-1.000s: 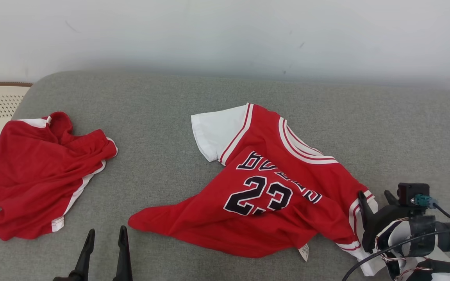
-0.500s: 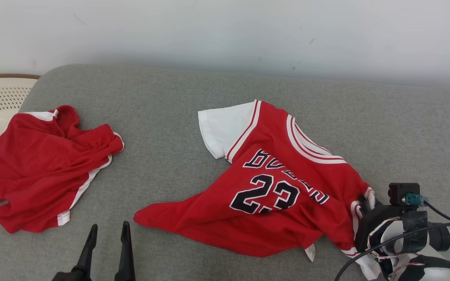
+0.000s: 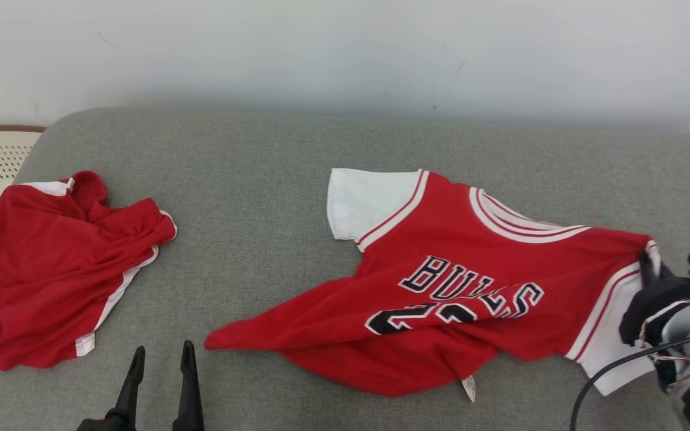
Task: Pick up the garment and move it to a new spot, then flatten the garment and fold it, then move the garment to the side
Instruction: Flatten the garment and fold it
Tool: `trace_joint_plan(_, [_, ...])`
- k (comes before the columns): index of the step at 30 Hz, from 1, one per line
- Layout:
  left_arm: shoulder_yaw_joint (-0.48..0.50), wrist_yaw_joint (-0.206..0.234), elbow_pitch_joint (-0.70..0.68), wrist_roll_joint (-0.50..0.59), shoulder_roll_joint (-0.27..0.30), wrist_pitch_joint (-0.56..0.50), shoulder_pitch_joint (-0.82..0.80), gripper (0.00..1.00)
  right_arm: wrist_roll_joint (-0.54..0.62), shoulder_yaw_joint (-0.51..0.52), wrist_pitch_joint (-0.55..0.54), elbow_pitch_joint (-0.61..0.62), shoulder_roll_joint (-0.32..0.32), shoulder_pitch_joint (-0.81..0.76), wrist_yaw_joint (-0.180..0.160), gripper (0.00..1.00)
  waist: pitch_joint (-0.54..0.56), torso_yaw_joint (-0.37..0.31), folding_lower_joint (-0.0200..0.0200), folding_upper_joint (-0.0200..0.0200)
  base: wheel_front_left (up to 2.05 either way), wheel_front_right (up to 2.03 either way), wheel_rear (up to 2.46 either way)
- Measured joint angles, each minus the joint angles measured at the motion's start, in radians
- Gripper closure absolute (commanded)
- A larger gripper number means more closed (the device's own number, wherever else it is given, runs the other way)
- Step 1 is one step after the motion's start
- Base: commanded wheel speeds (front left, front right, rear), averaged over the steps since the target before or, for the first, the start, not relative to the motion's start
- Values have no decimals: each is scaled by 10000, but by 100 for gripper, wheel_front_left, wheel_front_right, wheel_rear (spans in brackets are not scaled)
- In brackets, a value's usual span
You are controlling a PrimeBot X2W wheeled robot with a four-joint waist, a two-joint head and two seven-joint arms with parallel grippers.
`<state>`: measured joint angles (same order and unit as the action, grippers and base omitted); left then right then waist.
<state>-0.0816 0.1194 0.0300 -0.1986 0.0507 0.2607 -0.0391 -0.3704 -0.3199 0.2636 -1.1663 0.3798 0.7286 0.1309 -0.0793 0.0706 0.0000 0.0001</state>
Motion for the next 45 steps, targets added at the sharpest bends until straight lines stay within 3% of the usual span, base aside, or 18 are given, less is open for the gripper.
trace_joint_plan(6, [-40,56,0,-63,0,0,0,0,27,477,4,140,364,-4,0,100,-80,-60,0,0,0,0,0])
trace_joint_plan(7, [-40,56,10,-79,0,0,0,0,48,508,4,140,372,-9,0,87,-90,-68,0,0,0,0,0])
trace_joint_plan(9, [-46,56,31,-81,0,0,0,0,123,558,4,219,368,-33,0,0,-105,-77,1,0,0,0,0])
trace_joint_plan(17, [12,44,48,-61,0,0,-10,0,859,1645,6,2738,268,-600,0,0,-56,-155,1,0,0,0,0])
trace_joint_plan(23, [79,36,33,-29,0,0,36,0,1373,2426,8,5204,-508,-1738,0,0,62,-243,-1,0,0,0,0])
trace_joint_plan(29, [92,10,-6,-29,0,0,172,0,1678,2564,6,7357,-1126,-3283,0,0,127,-363,-1,0,0,0,0])
trace_joint_plan(37, [117,19,-36,-29,0,0,187,0,1879,2347,8,9210,-1615,-4867,0,0,159,-496,0,0,0,0,0])
trace_joint_plan(45, [130,-46,40,6,0,0,314,0,2080,2173,6,10297,-2163,-6316,0,0,388,-564,-1,0,0,0,0])
